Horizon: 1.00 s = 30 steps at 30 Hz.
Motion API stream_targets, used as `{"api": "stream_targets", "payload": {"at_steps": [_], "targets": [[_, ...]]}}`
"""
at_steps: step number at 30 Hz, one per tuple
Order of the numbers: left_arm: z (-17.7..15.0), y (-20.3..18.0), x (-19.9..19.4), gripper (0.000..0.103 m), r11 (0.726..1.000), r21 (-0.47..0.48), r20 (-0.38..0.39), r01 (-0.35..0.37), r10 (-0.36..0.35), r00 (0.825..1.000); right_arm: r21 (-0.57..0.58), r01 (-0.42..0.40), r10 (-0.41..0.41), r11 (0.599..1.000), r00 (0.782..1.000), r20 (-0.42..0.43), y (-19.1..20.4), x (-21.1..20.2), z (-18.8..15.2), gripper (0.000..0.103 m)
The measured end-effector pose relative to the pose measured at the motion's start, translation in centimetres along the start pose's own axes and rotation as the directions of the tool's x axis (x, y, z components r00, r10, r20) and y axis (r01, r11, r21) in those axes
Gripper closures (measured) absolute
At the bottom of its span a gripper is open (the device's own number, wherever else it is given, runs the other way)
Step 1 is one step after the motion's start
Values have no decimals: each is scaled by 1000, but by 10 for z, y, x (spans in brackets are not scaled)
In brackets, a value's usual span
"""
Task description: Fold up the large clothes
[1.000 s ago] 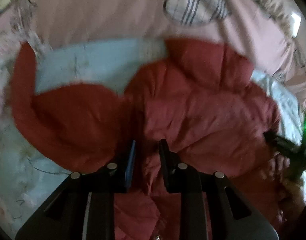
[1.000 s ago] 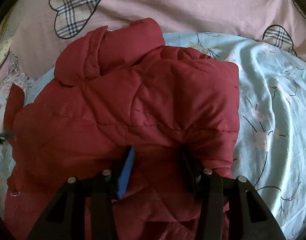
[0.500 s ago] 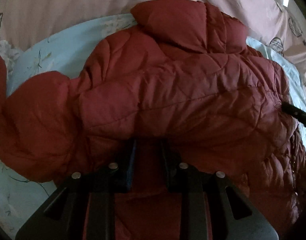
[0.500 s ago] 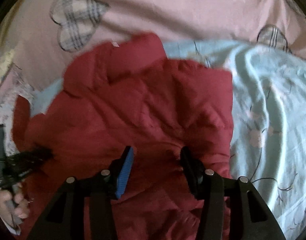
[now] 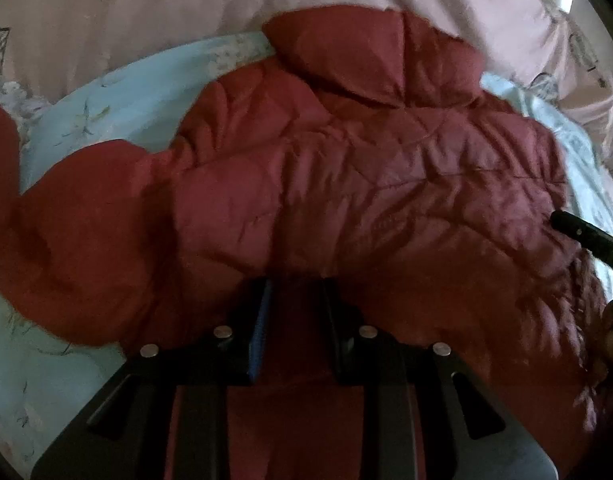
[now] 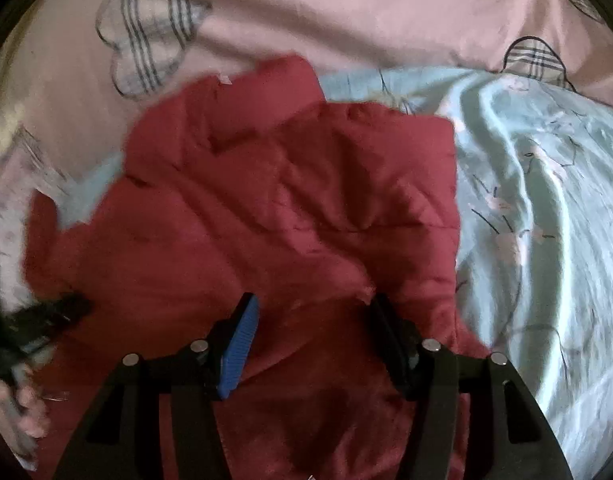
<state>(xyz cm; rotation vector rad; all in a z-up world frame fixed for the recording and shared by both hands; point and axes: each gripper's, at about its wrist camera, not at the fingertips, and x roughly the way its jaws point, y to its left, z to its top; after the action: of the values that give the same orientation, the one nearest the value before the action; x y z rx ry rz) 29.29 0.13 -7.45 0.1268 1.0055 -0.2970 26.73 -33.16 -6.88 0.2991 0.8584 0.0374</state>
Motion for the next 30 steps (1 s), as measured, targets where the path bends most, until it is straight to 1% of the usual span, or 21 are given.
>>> {"api": "stream_targets", "payload": {"at_steps": [2,3,8,12,18,19,22,25,26,30], "targets": [[-7,8,-14,71,1000,-19,8,18,-17,1000,12,-35,34,999,999,27,4,-21,-2,43],[-11,14,-22,70,999,-31,16,22,-22,1000,10,-59,58,998,997,43,8,-32,-4,43],[-31,49,-54,68,992,-121,53,45,-39,998,-17,-132,133,991,989,67,28,-71,-12,43],[-43,76,-66,66,981,-191,67,35,-23,998,-14,-178,179,984,983,52,43,-85,-24,43],[-62,119,-81,49,962,-273,83,-12,36,996,-3,-218,218,976,976,26,55,-92,-36,42],[-64,129,-83,44,957,-290,86,-26,53,995,-6,-224,224,975,974,24,57,-94,-37,42],[-66,157,-84,38,938,-342,87,-52,87,992,-11,-233,233,972,972,22,61,-98,-39,41],[-61,186,-83,33,915,-395,82,-83,125,989,-26,-242,243,970,970,22,68,-101,-40,40],[-56,197,-82,30,903,-416,73,-110,154,985,-30,-246,247,969,969,22,71,-101,-41,40],[-31,223,-71,25,877,-451,53,-163,209,976,-40,-261,261,965,965,7,78,-97,-42,40]]}}
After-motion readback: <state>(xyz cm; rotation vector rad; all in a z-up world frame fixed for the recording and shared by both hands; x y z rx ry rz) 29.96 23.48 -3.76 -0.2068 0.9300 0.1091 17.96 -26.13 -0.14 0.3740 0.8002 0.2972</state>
